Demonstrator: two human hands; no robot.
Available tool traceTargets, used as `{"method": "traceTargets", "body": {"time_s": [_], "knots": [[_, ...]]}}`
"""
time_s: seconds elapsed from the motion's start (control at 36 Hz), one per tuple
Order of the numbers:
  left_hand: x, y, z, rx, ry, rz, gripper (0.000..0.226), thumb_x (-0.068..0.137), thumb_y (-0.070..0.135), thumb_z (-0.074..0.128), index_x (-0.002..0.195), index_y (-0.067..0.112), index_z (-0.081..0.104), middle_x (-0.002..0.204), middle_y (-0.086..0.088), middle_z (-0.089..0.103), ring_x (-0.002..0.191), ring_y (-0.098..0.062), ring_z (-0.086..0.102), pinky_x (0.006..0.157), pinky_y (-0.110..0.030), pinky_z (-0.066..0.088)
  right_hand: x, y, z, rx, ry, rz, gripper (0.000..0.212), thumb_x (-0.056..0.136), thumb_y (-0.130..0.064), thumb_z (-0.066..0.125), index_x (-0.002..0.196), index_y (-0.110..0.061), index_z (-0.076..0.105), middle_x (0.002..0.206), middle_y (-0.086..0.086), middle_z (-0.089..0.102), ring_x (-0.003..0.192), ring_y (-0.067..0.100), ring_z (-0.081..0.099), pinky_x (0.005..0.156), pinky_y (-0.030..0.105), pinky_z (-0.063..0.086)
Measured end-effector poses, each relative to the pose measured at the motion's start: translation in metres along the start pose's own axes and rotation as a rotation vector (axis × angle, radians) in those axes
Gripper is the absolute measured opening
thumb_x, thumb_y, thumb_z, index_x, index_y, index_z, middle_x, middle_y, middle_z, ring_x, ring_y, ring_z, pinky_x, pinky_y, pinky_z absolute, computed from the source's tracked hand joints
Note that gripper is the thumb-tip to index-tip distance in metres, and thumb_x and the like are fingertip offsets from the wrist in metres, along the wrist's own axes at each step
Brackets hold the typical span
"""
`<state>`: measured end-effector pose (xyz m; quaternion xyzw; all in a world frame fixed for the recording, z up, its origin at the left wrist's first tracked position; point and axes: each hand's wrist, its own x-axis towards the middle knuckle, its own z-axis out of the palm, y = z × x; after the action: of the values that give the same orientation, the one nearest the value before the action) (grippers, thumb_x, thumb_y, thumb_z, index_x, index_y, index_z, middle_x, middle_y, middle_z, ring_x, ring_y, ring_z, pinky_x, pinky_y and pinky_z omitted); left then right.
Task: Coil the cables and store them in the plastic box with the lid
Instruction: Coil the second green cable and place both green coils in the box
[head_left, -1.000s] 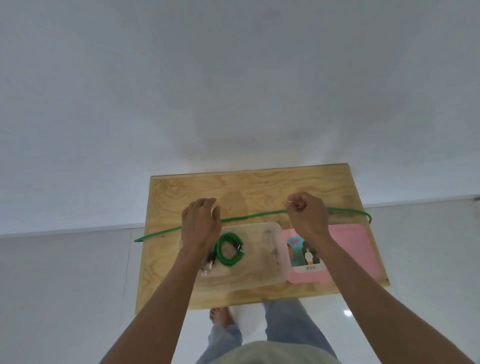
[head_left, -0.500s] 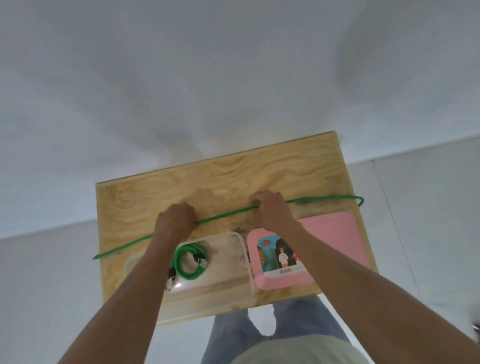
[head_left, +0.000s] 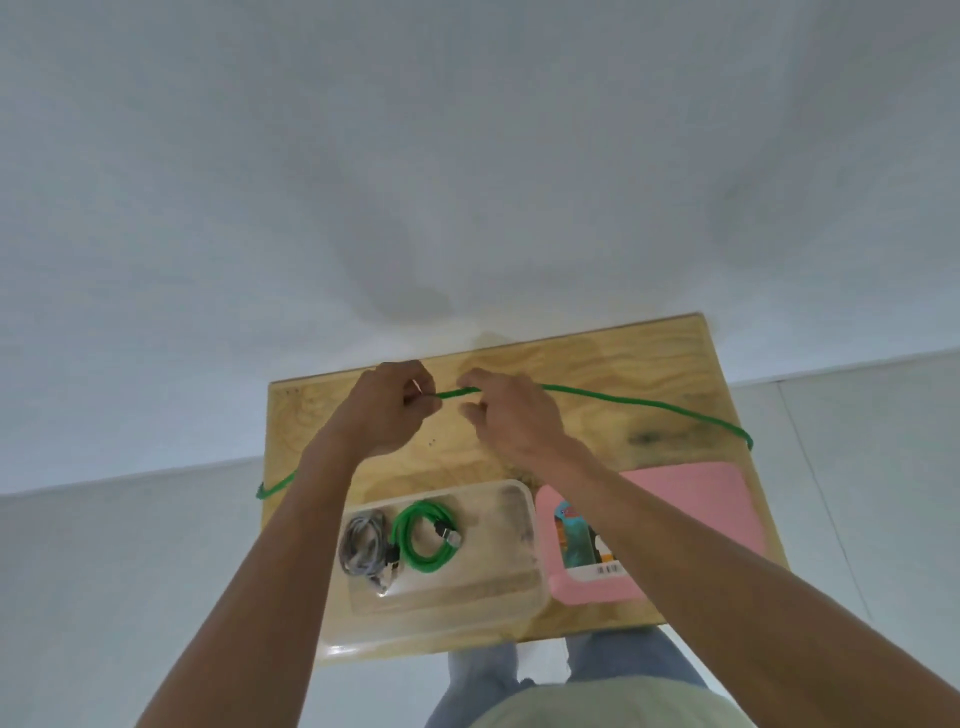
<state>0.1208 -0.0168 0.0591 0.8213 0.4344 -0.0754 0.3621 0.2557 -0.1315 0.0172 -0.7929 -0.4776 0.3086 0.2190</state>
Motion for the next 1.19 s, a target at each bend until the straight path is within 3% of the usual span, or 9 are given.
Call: {"method": "traceTargets", "body": {"time_s": [0.17,0.33,0.47,0.58,0.75,0.83,0.94,1.0,1.19], "knots": [[-0.049,-0.012,-0.050,-0.092,0.148,0.131,0.020,0.091,0.034,0.069,0.079,0.019,0.063,0.066,-0.003,0.059,0.061,-0.018,0.049,0.061,-0.033,0.041,-0.014,-0.065,-0.027,0.094,0.195,-0.044,0.016,0.096,-0.036,0.057,0.102,-0.025,0.067,0.084,0.001,0.071,0.083,0.025,0.064,0.072,0.040,0.055],[-0.100,-0.067,-0.081,-0.295,0.282,0.238,0.037,0.096,0.038,0.062,0.067,0.017,0.055,0.055,0.009,0.040,0.053,-0.010,0.036,0.058,-0.031,0.032,-0.035,-0.111,-0.077,0.348,0.339,-0.114,0.010,0.092,-0.024,0.067,0.099,-0.018,0.070,0.075,0.001,0.073,0.067,0.013,0.072,0.071,0.039,0.062],[-0.127,-0.088,-0.094,-0.422,0.382,0.316,0.035,0.097,0.038,0.058,0.077,0.009,0.061,0.060,0.007,0.046,0.058,-0.011,0.042,0.060,-0.031,0.036,-0.053,-0.167,-0.104,0.394,0.397,-0.245,0.009,0.092,-0.017,0.066,0.099,-0.013,0.071,0.074,0.004,0.071,0.057,0.004,0.067,0.056,0.013,0.052],[-0.136,-0.097,-0.103,-0.458,0.446,0.297,0.038,0.096,0.049,0.052,0.080,0.017,0.067,0.063,0.002,0.059,0.061,-0.009,0.055,0.066,-0.034,0.049,-0.062,-0.203,-0.131,0.505,0.524,-0.266,0.011,0.093,-0.020,0.065,0.100,-0.011,0.069,0.075,0.007,0.073,0.061,0.016,0.072,0.049,0.011,0.046],[-0.151,-0.085,-0.113,-0.576,0.546,0.297,0.051,0.095,0.060,0.048,0.071,0.018,0.064,0.053,0.003,0.045,0.051,-0.011,0.045,0.056,-0.034,0.044,-0.058,-0.213,-0.150,0.434,0.514,-0.156,0.023,0.095,-0.025,0.062,0.116,-0.016,0.065,0.087,0.009,0.076,0.069,0.021,0.074,0.061,0.020,0.055],[-0.160,-0.055,-0.119,-0.588,0.597,0.302,0.045,0.100,0.046,0.048,0.070,0.017,0.066,0.051,0.007,0.038,0.046,-0.007,0.037,0.052,-0.026,0.037,-0.064,-0.209,-0.141,0.265,0.441,-0.152,0.058,0.096,-0.026,0.059,0.148,-0.029,0.034,0.091,0.003,0.074,0.081,0.018,0.073,0.084,0.029,0.056],[-0.172,-0.007,-0.133,-0.573,0.519,0.353,0.051,0.100,0.052,0.045,0.074,0.016,0.071,0.055,-0.001,0.034,0.046,-0.011,0.031,0.047,-0.019,0.030,-0.092,-0.222,-0.125,0.231,0.297,-0.366,0.067,0.095,-0.016,0.058,0.146,-0.049,0.031,0.091,-0.007,0.069,0.071,0.012,0.073,0.057,0.015,0.052],[-0.176,0.017,-0.139,-0.592,0.459,0.387,0.055,0.100,0.054,0.043,0.074,0.014,0.071,0.052,0.004,0.035,0.045,-0.011,0.030,0.046,-0.021,0.029,-0.100,-0.225,-0.120,0.144,0.192,-0.435,0.060,0.096,-0.016,0.056,0.139,-0.053,0.038,0.092,-0.008,0.065,0.067,0.009,0.073,0.058,0.017,0.052],[-0.176,0.072,-0.142,-0.704,0.265,0.425,0.044,0.101,0.041,0.051,0.084,0.006,0.069,0.054,0.006,0.038,0.046,-0.012,0.031,0.049,-0.026,0.026,-0.098,-0.204,-0.162,0.043,0.299,-0.470,0.025,0.097,-0.009,0.052,0.102,-0.025,0.070,0.080,-0.004,0.072,0.068,0.004,0.069,0.062,0.017,0.053]]}}
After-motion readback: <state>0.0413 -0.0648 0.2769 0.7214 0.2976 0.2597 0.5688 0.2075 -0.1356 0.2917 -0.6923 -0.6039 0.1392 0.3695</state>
